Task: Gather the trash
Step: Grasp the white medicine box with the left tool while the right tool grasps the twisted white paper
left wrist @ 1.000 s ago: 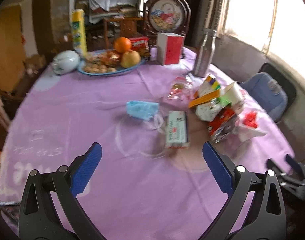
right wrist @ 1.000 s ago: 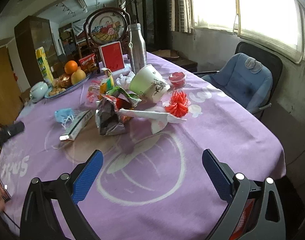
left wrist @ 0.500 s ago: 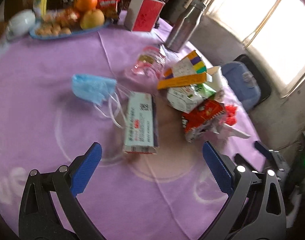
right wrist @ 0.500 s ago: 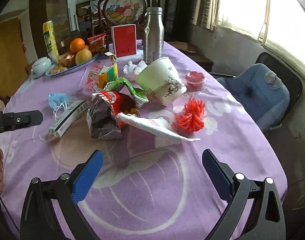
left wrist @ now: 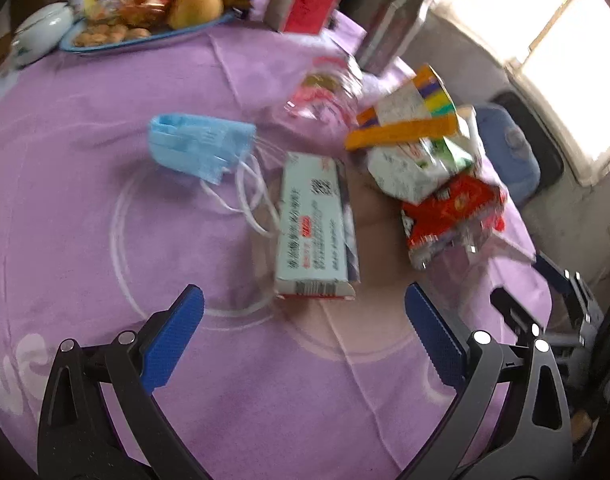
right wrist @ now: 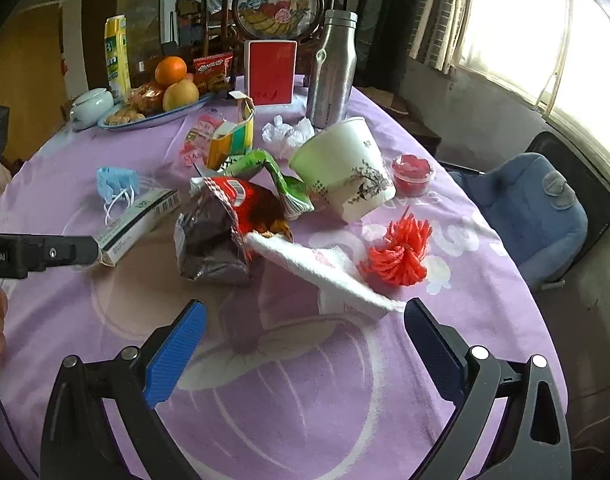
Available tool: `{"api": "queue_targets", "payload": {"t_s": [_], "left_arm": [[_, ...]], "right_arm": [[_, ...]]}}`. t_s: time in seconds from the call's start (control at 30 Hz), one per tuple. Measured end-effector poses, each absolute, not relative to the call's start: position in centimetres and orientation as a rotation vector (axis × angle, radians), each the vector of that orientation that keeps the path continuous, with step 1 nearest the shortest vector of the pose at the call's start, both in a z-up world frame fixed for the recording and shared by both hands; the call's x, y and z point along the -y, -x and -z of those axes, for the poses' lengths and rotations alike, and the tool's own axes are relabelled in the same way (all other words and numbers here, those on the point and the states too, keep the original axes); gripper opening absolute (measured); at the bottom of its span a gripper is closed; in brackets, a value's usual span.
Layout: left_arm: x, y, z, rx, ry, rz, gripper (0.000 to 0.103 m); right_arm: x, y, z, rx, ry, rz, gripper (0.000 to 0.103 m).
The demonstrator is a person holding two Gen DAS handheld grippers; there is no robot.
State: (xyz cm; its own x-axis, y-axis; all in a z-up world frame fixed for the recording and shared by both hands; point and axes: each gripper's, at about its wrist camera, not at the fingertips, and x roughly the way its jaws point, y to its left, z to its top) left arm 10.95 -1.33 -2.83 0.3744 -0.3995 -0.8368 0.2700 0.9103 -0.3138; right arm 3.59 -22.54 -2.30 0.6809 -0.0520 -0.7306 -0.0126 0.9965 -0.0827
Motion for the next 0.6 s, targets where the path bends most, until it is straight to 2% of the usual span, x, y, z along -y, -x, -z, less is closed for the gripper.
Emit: {"api": "queue_targets", "payload": {"t_s": [0.27,0.33,0.47,0.5,0.57,0.6], "left_arm": [[1.3,-10.6,2.6,-1.050,0.043,0.325,0.096],[1.3,-10.6,2.5,-1.051,0.037,0.324,0.096],[0.6,-10.9,2.5,-1.061,0.075,0.325,0.096],[0.4,-11.0,2.5,-1.063,0.082,0.324,0.096],[0.0,-11.2,2.5,-1.068,0.097,0.318,0.096],[-0.1,-11.3,2.5,-1.069,0.102,0.314,0.096]], "right_arm": [[24.4,-3.7,2.5,-0.831,0.094,0.033,0.096],[24.4,-4.2,2.4,-0.831,0.107,0.028,0.087],[23.1,-5.7,2.7,-0.843,0.178,-0.008,0.079],[22.5,-6.3,3.0,-0.854,0.210,-0.020,0.072],[21.6,-7.2,3.7,-0.891,0.243,-0.036,0.037],[21.3,-7.7,4.2,-0.927,0.241,-0.052,0.001]]}}
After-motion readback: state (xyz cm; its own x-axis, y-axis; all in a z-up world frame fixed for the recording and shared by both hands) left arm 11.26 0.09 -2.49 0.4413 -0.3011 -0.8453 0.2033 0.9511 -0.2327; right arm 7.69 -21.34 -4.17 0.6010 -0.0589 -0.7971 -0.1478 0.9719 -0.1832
